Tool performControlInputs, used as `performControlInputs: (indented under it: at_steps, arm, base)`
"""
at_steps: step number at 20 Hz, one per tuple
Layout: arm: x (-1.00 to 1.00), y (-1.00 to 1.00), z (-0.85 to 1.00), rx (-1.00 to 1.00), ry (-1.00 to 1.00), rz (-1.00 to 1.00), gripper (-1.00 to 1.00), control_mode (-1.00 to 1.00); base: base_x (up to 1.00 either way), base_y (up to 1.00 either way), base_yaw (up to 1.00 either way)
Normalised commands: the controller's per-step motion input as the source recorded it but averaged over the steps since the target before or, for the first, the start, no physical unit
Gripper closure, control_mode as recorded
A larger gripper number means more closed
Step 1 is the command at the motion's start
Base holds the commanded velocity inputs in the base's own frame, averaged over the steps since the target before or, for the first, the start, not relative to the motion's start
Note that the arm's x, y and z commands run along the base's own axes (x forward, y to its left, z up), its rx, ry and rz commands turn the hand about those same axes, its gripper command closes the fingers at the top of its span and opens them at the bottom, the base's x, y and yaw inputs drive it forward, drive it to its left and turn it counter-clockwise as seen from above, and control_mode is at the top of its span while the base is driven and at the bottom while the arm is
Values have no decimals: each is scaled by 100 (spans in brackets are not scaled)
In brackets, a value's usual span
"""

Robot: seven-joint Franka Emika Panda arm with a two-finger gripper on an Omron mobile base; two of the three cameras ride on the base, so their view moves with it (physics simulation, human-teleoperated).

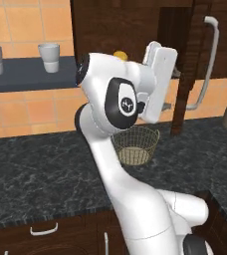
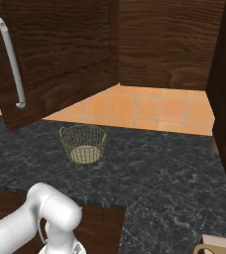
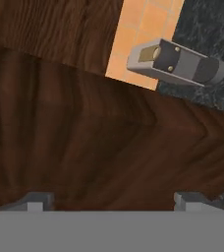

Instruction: Open the cabinet, pick up the bread from the cabinet and place it in the basket. Then move the basket to the dining counter.

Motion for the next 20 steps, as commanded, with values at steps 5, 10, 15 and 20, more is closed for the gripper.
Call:
performControlInputs:
  at_steps: [5,10,15,20]
  arm:
    - [-38,-100,0,10,-9,-31,-100,-100]
    - [0,-100,0,7,-5,-30,-100,-100]
    - [0,-100,0,6,-2,-25,-100,-100]
    - [0,-93,0,7,-4,-18,-100,-100]
  base:
    - [0,0,0]
    - [0,0,0]
    - [0,0,0]
    - [0,0,0]
